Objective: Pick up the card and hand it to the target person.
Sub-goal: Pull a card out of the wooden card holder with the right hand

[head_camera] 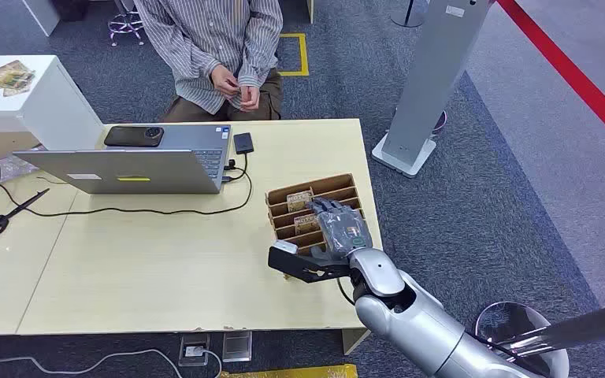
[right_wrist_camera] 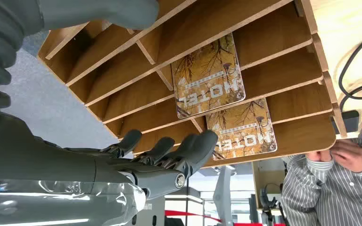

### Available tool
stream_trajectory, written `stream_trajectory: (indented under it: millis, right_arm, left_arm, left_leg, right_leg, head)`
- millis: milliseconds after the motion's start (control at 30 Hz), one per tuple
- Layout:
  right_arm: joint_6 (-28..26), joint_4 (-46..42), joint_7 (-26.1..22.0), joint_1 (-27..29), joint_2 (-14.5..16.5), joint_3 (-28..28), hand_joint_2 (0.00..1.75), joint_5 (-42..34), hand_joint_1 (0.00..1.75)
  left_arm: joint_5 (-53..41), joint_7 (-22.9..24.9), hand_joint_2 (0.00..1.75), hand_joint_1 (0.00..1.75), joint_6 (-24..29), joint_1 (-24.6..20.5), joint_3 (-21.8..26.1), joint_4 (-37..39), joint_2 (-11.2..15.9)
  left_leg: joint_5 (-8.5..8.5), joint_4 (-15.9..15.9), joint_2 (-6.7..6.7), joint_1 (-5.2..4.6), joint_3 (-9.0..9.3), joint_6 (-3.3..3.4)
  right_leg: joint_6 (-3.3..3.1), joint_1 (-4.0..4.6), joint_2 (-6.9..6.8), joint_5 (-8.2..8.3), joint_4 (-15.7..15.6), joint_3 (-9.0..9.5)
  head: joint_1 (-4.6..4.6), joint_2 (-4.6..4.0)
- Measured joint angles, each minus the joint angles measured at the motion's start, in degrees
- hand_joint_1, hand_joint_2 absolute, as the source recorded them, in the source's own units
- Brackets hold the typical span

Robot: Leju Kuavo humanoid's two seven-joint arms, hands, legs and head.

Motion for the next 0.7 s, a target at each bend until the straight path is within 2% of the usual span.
stream_trajectory:
  millis: [300,633,700]
  right_arm:
    - [0.0,0.1,0.0,0.0,0.0,0.0,1.75,-0.3,0.6]
    - [0.0,0.1,-0.2,0.0,0.0,0.0,1.75,-0.3,0.6]
    - [0.0,0.1,-0.2,0.0,0.0,0.0,1.75,-0.4,0.68]
  left_arm:
    - [0.0,0.0,0.0,0.0,-0.1,0.0,-0.4,0.0,0.0]
    - [0.0,-0.2,0.0,0.0,-0.3,0.0,-0.6,0.0,0.0]
    - [0.0,-0.2,0.0,0.0,-0.3,0.0,-0.6,0.0,0.0]
  left_leg:
    - [0.0,0.0,0.0,0.0,0.0,0.0]
    - [0.0,0.0,0.0,0.0,0.0,0.0]
    - [0.0,0.0,0.0,0.0,0.0,0.0]
  right_leg:
    - [0.0,0.0,0.0,0.0,0.0,0.0]
    - [0.0,0.0,0.0,0.0,0.0,0.0]
    - [0.0,0.0,0.0,0.0,0.0,0.0]
  head:
    - [-0.01,-0.01]
    - [0.01,-0.01]
    - [0.01,-0.01]
